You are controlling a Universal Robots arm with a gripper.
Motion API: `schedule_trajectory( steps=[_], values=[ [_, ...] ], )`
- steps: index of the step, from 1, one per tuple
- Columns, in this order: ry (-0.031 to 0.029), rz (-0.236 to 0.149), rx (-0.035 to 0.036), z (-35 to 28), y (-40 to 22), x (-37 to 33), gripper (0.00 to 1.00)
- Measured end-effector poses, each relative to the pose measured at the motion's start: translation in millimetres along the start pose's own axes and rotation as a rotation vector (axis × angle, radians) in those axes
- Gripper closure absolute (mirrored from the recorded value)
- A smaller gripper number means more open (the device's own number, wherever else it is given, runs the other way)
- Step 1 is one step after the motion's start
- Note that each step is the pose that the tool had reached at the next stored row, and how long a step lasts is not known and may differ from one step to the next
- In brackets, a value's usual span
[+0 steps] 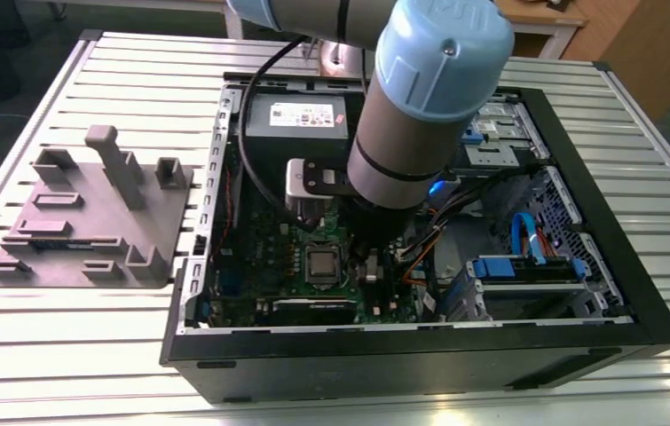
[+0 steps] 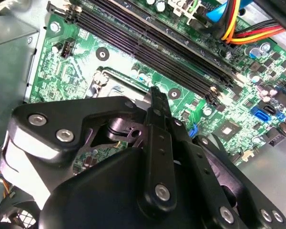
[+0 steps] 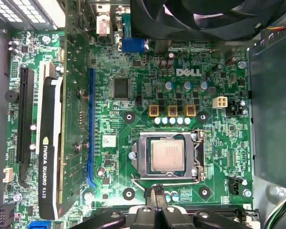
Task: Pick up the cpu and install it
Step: 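Install the first cpu locking lever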
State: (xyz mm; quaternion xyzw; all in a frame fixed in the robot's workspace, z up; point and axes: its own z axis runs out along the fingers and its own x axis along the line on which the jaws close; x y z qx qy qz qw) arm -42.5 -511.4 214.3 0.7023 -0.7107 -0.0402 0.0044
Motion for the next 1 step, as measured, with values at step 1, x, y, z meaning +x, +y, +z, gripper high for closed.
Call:
schedule_trajectory(
  steps=[1],
  values=[
    [0.0000, 0.000, 0.0000, 0.0, 0.0, 0.0, 0.89]
  ],
)
